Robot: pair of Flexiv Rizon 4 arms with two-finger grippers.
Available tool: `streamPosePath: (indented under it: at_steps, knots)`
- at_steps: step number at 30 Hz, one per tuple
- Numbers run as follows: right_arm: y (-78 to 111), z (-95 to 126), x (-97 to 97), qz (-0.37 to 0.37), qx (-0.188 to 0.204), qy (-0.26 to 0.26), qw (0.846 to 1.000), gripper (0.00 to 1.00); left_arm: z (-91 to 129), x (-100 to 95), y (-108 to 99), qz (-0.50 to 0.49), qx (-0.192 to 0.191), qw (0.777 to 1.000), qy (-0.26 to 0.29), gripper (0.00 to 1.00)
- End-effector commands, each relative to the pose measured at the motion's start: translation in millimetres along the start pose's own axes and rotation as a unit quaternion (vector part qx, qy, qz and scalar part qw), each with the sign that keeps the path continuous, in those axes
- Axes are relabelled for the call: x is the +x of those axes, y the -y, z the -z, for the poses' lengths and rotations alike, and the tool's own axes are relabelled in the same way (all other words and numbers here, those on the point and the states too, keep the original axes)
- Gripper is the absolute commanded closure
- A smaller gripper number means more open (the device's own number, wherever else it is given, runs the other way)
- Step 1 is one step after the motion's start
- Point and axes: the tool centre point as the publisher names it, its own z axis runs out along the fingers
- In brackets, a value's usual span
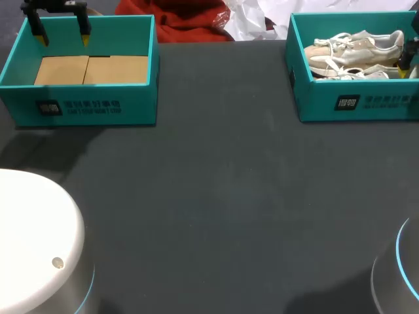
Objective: Take the shoe out of the shoebox, open the shoe tongue, remove and reinsert the insole, then place the shoe into the shoebox
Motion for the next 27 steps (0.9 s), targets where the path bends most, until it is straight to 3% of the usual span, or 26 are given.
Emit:
streamPosePath:
  at_steps: [1,8,12,15,17,19,21,26,27]
  knots:
    - [-1.3,-7.3,-6.0,0.001,0.002,-0.005,1.0,0.15,0.2,0.0,0.2,0.0,0.0,1.0,0.0,0.0]
    - [-1.5,-12.6,-7.1,0.002,0.005,-0.008,1.0,0.15,0.2,0.0,0.2,0.0,0.0,1.0,0.0,0.0]
    - [-1.5,-16.3,-8.7,0.002,0.008,-0.01,1.0,0.21,0.2,0.0,0.2,0.0,0.0,1.0,0.0,0.0]
    - [-0.8,-19.3,-9.1,0.002,0.011,-0.011,1.0,0.16,0.2,0.0,0.2,0.0,0.0,1.0,0.0,0.0]
    - [0.2,-20.1,-8.8,0.001,0.013,-0.012,1.0,0.24,0.2,0.0,0.2,0.0,0.0,1.0,0.0,0.0]
    - [1.2,-21.2,-9.3,0.0,0.013,-0.013,1.0,0.45,0.2,0.0,0.2,0.0,0.0,1.0,0.0,0.0]
    - [2.0,-21.9,-9.8,0.0,0.013,-0.014,1.0,0.56,0.2,0.0,0.2,0.0,0.0,1.0,0.0,0.0]
    - [4.8,-18.1,-10.1,-0.002,0.01,-0.015,1.0,1.0,0.2,0.0,0.2,0.0,0.0,1.0,0.0,0.0]
    - [5.3,-16.8,-10.0,-0.002,0.008,-0.014,1.0,1.0,0.2,0.0,0.2,0.0,0.0,1.0,0.0,0.0]
